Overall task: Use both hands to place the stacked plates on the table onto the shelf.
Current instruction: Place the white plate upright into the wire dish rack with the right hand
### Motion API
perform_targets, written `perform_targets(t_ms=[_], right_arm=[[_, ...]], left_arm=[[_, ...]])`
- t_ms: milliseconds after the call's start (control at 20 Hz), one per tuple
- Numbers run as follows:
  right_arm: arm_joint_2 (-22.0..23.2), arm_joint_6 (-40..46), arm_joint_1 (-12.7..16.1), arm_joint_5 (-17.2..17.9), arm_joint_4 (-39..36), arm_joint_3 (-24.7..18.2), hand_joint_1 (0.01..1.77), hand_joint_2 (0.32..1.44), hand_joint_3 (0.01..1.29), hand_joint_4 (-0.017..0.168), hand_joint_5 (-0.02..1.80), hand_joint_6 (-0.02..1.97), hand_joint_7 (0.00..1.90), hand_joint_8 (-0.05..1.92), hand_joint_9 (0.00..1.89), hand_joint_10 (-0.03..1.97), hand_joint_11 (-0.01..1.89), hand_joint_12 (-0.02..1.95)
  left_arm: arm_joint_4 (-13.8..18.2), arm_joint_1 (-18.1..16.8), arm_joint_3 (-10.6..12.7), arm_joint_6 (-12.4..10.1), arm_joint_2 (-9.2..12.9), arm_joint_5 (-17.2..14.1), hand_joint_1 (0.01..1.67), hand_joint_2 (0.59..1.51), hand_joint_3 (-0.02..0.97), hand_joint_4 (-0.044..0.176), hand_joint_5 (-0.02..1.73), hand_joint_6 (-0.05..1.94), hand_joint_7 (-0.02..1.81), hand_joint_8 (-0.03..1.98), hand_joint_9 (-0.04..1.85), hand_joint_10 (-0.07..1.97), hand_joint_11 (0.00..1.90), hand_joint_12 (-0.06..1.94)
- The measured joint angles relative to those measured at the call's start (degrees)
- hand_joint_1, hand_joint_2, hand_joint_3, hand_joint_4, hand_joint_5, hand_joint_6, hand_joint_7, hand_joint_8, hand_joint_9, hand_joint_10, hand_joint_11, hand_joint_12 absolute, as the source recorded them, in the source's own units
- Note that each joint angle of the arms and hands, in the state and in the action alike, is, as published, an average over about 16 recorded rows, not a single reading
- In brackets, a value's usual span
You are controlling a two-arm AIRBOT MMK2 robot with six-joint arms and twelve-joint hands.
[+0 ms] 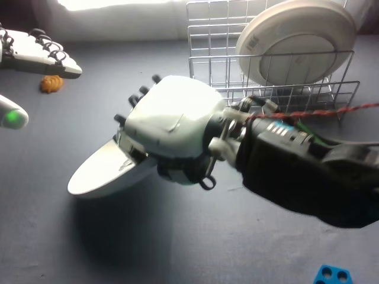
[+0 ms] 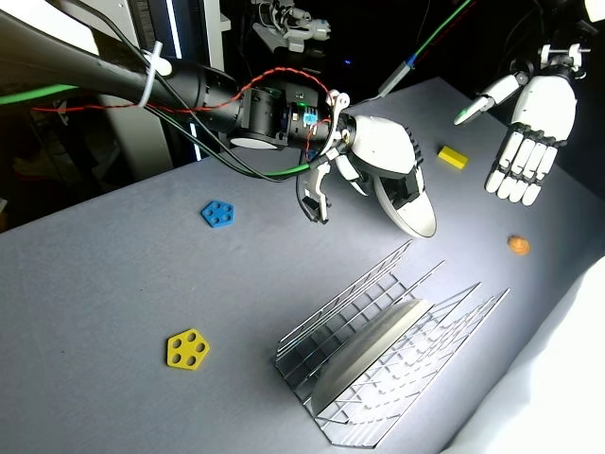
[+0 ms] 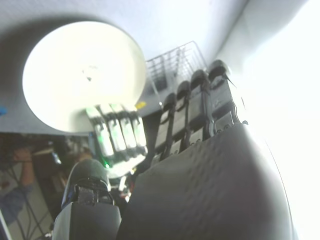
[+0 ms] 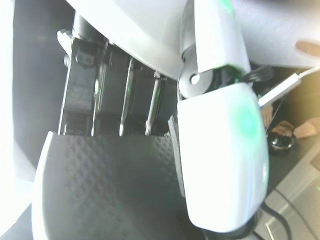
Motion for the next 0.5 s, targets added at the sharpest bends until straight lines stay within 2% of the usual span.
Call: perform_targets(t_ms=[300, 500], right_arm=[[5.2, 0.7, 2.3, -1.7, 2.7, -5.6, 1.37, 0.98, 0.01, -0.001, 0.98, 0.93, 1.08, 0.78, 1.02, 0.95, 0.81, 1.03], [8.7, 2.4, 4.3, -4.1, 5.6, -8.6, 1.37, 0.99, 0.01, -0.003, 0.97, 0.92, 1.08, 0.77, 1.02, 0.95, 0.81, 1.03]], left_arm=[[0.7, -0.2, -0.3, 0.0, 0.1, 0.0, 0.01, 1.141, 0.017, -0.004, 0.07, 0.02, 0.08, 0.01, 0.06, 0.01, 0.02, 0.02], [0.9, 0.1, -0.4, 0.0, 0.1, 0.0, 0.01, 1.14, 0.017, -0.004, 0.07, 0.02, 0.08, 0.01, 0.06, 0.01, 0.02, 0.02]])
